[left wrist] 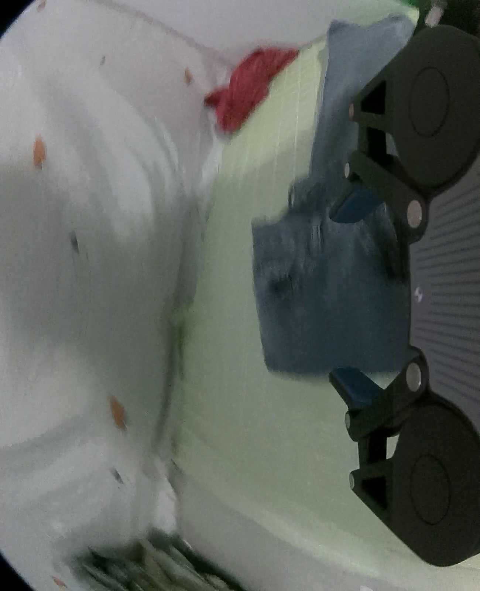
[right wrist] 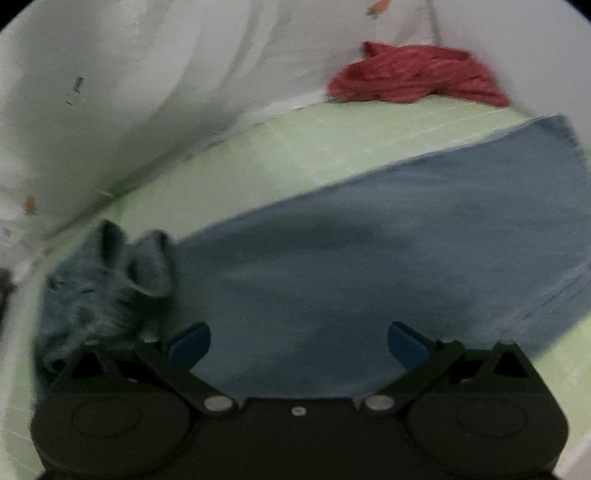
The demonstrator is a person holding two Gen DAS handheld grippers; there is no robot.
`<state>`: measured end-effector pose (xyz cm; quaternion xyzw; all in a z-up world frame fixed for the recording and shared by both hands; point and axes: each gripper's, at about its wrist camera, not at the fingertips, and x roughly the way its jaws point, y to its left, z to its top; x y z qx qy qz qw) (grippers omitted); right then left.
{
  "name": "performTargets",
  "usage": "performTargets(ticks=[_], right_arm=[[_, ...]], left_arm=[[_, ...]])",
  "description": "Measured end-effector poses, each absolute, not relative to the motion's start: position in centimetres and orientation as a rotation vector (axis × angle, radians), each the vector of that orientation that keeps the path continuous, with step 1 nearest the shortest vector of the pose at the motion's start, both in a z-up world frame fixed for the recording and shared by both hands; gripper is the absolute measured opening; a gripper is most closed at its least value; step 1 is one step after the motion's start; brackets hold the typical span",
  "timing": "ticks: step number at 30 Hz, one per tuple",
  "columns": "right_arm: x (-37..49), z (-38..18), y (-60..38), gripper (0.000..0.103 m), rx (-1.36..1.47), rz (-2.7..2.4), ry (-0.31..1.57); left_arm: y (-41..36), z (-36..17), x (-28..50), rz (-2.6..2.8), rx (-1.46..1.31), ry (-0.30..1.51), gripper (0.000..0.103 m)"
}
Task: Fold clothes
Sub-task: 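Grasp the waistband with the left tool and fold it over the legs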
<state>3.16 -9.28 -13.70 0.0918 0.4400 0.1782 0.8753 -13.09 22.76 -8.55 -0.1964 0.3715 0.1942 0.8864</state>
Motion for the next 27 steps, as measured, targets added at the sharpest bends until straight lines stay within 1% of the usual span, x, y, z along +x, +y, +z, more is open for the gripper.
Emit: performTargets(ticks=[6, 11, 16, 19, 20, 21, 24, 25, 26, 27], right_arm=[[4.7, -14.0, -4.4, 0.103, 0.379, 0.557, 0.982], [5.4, -15.7, 0.2, 0.103, 0.424, 0.645, 1.068], [5.5, -15.9, 3.3, 0.103, 0.365, 0.643, 1.052], [5.7, -15.7, 4.3, 0.102, 0.350, 0.657, 1.089], [5.6, -15.6, 4.6, 0.098, 0.321, 0.656, 1.096], [5.6, -15.5, 4.8, 0.078, 0.303, 0.664, 1.100], [5.7, -15.1, 4.2, 0.042, 0.323, 0.692, 1.098], [5.7, -14.9, 3.8, 0.039, 0.343, 0.702, 1.095], [5.4, -14.3, 3.8, 0.032, 0.325, 0.715, 1.071], [5.1, -13.3, 4.3, 0.030, 0.269, 0.731, 1.026]], left_arm=[[26.2, -13.0, -11.5, 0.448, -0.451, 0.978, 0.086], [26.6, -15.6, -10.3, 0.412, -0.455, 1.081, 0.086], [27.3, -16.8, -9.7, 0.400, -0.463, 1.111, 0.097], [27.8, -17.4, -9.7, 0.396, -0.494, 1.119, 0.100], [27.9, -17.6, -9.7, 0.398, -0.505, 1.121, 0.101], [28.0, -17.7, -9.7, 0.401, -0.514, 1.122, 0.101], [28.1, -17.9, -9.5, 0.418, -0.522, 1.125, 0.101], [28.0, -17.8, -9.5, 0.425, -0.514, 1.123, 0.101], [27.7, -17.6, -9.4, 0.431, -0.501, 1.121, 0.100], [27.5, -17.4, -9.3, 0.437, -0.488, 1.119, 0.100]])
